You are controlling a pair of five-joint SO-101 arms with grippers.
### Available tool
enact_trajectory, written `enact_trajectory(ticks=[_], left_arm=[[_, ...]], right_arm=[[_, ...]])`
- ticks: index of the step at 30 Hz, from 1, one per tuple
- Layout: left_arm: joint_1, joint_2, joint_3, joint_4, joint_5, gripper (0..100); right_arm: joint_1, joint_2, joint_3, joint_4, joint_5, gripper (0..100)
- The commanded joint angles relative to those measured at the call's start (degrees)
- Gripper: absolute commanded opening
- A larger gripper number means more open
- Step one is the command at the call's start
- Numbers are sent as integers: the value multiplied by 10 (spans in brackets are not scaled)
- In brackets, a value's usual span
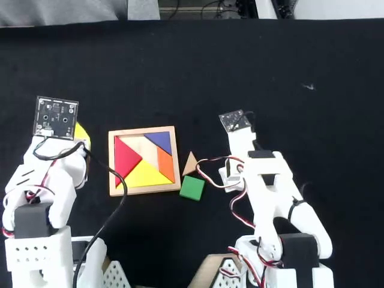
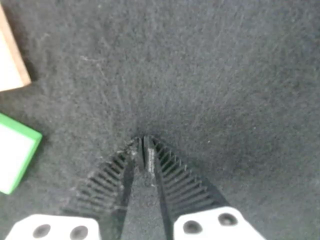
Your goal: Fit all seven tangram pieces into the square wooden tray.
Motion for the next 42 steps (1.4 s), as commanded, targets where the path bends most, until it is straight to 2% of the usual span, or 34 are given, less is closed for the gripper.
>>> enact_trajectory(ticks=[1,19,25,30,35,38,42], left_arm=[[5,-5,-1,-35,-4,48],[7,-13,-7,-30,-4,44],[3,-103,46,-27,-5,44],[-20,-221,208,-98,-8,47],[-64,-360,362,-213,-4,48],[-78,-329,388,-265,-4,48],[-82,-317,451,-285,-4,48]], right_arm=[[-27,15,50,34,1,11],[-27,15,50,34,1,11],[-27,15,50,34,0,11],[-27,15,50,34,0,11],[-27,15,50,34,0,11],[-27,15,50,34,1,11],[-27,15,50,34,1,11]])
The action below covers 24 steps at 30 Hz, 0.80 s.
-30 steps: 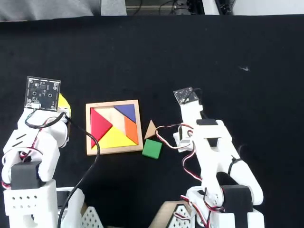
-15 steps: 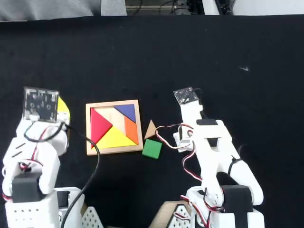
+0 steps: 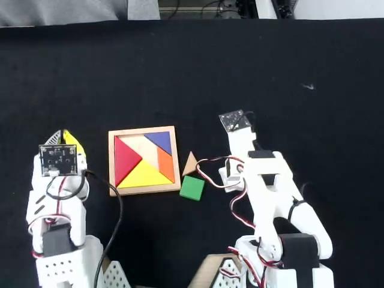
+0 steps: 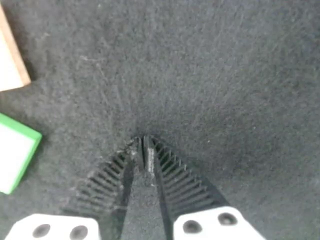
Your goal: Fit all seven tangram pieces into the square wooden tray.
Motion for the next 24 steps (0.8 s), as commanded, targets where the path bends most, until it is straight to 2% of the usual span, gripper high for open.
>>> enact_trajectory(ticks=[1,4,9,15,19,24], left_arm=[[-8,3,58,-25,0,48],[-29,-1,54,40,0,48],[-30,4,55,62,2,48],[0,1,55,202,50,48],[2,2,55,245,48,45],[38,2,55,301,48,44]], right_arm=[[-27,15,50,34,2,11],[-27,15,50,34,2,11],[-27,15,50,34,2,11],[-27,15,50,34,2,11],[-26,15,50,34,0,11],[-26,15,50,34,1,11]])
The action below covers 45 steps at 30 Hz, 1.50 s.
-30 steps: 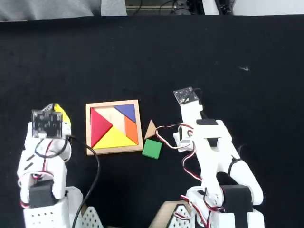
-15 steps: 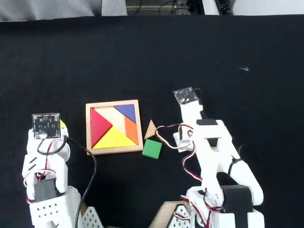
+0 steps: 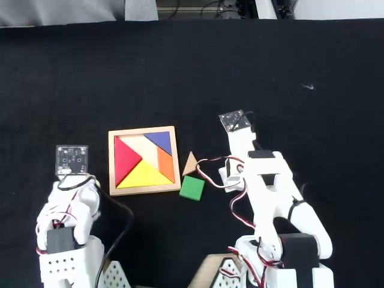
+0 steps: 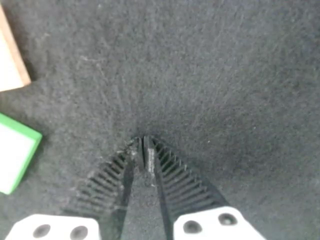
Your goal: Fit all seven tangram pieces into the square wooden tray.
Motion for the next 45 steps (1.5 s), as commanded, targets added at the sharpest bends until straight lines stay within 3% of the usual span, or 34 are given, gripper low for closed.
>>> enact_trajectory(ticks=[1,4,45], left_arm=[[22,2,11,56,5,44],[22,-3,11,118,3,45],[24,-4,11,114,4,45]], right_arm=[[-26,15,50,34,0,11],[-26,15,50,34,1,11],[-26,15,50,34,1,11]])
